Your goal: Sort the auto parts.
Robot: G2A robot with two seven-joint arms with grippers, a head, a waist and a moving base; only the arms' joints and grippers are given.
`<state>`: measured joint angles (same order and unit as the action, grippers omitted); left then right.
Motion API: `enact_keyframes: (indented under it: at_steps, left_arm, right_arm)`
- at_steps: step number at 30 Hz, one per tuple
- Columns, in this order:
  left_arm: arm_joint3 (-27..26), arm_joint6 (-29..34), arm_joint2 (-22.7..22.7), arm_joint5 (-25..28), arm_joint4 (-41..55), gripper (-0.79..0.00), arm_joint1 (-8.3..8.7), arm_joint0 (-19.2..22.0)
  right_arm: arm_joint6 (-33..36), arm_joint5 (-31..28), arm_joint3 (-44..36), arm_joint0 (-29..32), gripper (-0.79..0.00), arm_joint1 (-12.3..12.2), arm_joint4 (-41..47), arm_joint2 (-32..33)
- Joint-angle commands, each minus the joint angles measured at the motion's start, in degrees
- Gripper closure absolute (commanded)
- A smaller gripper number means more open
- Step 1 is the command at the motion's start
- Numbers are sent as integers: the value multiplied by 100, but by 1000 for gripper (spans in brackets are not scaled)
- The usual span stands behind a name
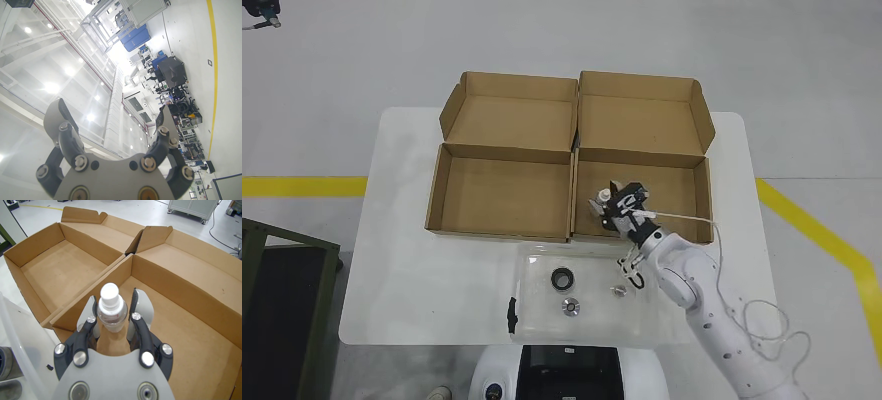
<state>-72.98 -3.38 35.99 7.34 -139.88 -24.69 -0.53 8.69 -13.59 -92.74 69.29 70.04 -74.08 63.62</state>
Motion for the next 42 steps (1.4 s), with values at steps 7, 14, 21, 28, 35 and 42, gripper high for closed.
enact_keyframes:
  at_steps: [7,14,21,28,35,42]
  left_arm:
    - [0,0,0,0,0,-785,0,0]
    - [0,0,0,0,0,-785,0,0]
    - [0,0,0,0,0,-785,0,0]
    - [0,0,0,0,0,-785,0,0]
    - [0,0,0,0,0,-785,0,0]
    - [0,0,0,0,0,-785,0,0]
  right_arm:
    - [-57,-28,-564,285,-785,-49,-132,252]
    - [167,-617,-1497,917,-785,-197,-459,741]
    - [712,-1685,-2406,1709,-785,-364,-528,1248]
    - [1264,-2723,-3025,2361,-785,-502,-317,1588]
    - [1733,-3214,-3330,2673,-785,-603,-542,1806]
    - [2047,-3464,-3373,2816,-785,-670,-390,1900]
